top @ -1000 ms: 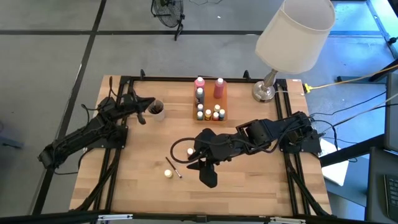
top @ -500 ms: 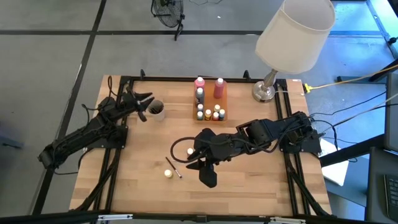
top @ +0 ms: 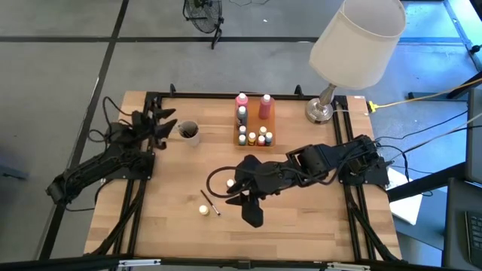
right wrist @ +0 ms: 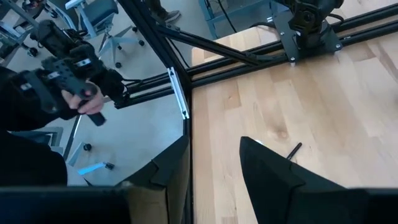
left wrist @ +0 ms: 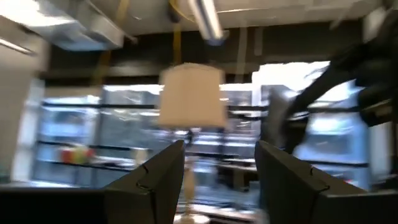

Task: Pick & Place Paint Supplies
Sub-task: Put the small light yellow paint bottle into the orange bin

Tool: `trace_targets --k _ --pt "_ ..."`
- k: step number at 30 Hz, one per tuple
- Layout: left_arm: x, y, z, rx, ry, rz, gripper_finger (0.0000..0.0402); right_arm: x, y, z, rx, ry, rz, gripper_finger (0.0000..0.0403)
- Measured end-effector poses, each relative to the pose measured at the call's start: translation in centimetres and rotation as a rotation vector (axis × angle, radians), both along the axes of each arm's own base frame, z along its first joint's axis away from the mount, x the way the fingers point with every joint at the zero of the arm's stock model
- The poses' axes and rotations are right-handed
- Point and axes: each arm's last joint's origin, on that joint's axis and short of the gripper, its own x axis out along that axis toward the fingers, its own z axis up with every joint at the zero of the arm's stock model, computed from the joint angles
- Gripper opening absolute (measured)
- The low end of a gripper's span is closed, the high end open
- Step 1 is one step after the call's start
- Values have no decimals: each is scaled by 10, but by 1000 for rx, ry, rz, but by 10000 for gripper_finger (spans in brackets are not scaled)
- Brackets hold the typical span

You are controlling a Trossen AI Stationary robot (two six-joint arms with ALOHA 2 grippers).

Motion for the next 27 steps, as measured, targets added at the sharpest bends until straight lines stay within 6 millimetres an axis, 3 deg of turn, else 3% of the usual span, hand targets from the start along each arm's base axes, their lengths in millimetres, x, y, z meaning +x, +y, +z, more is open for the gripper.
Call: trace_targets --k 7,12,17,27 --pt "0 -10 24 -71 75 -339 189 -3 6 0 -5 -4 21 144" --pt "-13 -30 71 153 90 -555 191 -5 14 2 1 -20 40 144" --pt "-29 -45 115 190 79 -586 192 -8 22 3 -1 -35 66 144" --pt "-57 -68 162 265 71 -580 192 -19 42 3 -12 -48 101 144"
